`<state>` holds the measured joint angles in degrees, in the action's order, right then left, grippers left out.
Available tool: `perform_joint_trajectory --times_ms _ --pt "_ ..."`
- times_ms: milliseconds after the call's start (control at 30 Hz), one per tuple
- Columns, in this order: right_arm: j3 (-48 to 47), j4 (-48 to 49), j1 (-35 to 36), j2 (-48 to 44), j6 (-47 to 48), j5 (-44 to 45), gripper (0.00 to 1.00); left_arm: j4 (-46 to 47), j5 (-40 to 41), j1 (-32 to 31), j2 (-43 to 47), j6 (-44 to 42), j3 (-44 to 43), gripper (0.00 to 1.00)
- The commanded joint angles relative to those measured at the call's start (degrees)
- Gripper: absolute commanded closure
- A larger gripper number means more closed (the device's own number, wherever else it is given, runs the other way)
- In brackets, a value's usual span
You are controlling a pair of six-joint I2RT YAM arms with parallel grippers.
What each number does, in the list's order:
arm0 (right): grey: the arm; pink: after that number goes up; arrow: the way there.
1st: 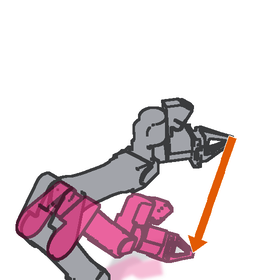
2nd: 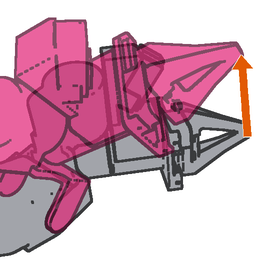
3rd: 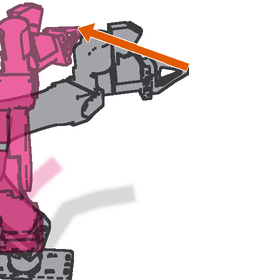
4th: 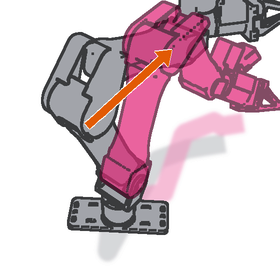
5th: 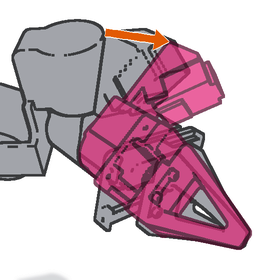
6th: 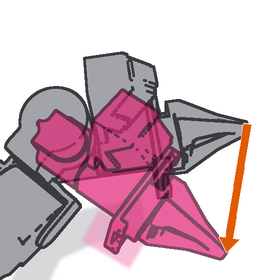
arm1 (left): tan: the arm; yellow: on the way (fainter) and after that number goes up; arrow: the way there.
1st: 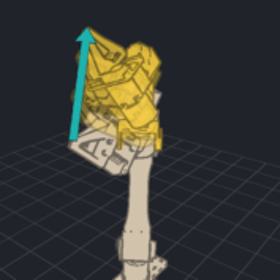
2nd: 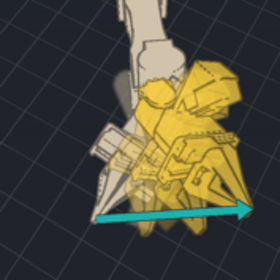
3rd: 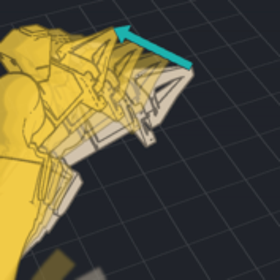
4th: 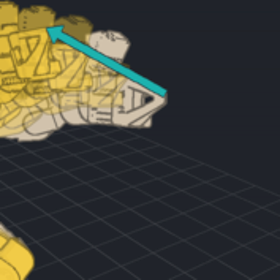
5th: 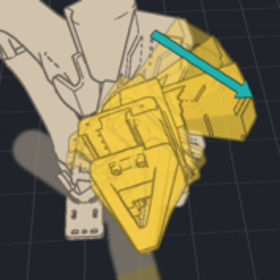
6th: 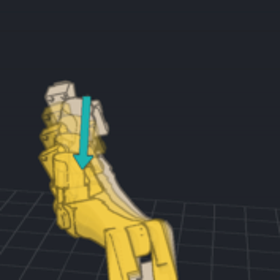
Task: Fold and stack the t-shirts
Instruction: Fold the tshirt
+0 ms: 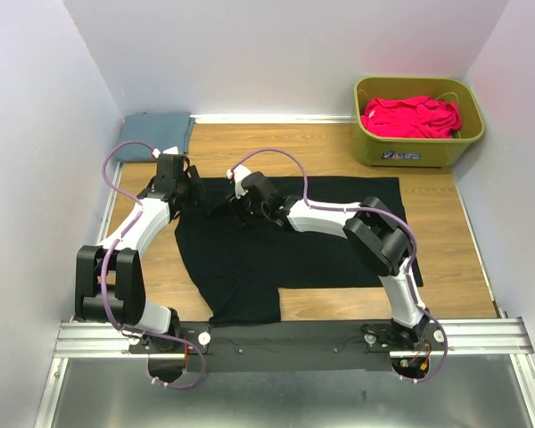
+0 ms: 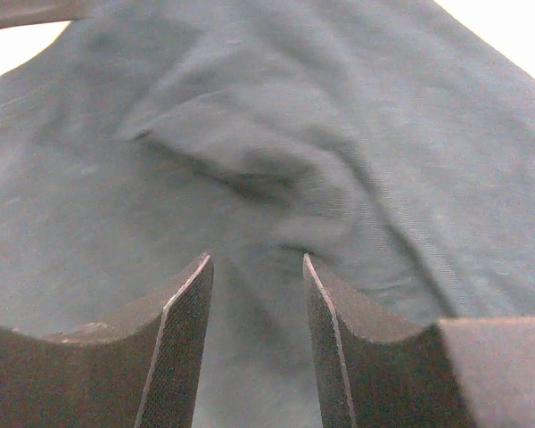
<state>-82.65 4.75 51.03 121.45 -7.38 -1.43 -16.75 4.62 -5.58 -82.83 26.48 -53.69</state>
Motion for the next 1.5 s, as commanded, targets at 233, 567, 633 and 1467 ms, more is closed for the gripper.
perform_joint_trajectory --times_ms 233,567,633,1467 --pt "-4.7 -2.4 0.0 5.0 0.5 11.9 0.48 2.3 -3.0 0.4 1.7 0.3 1.9 0.22" --pt "-7.3 -3.3 0.3 7.3 1.0 10.8 0.51 2.1 -3.5 0.4 1.6 0.0 2.3 0.22" --pt "-7.6 -3.5 0.3 7.7 1.0 10.7 0.55 2.1 -3.4 0.4 1.7 -0.1 2.4 0.22" --pt "-2.5 -4.1 0.3 -0.9 3.9 9.3 0.99 4.2 -8.9 0.3 -3.8 0.8 3.7 0.54"
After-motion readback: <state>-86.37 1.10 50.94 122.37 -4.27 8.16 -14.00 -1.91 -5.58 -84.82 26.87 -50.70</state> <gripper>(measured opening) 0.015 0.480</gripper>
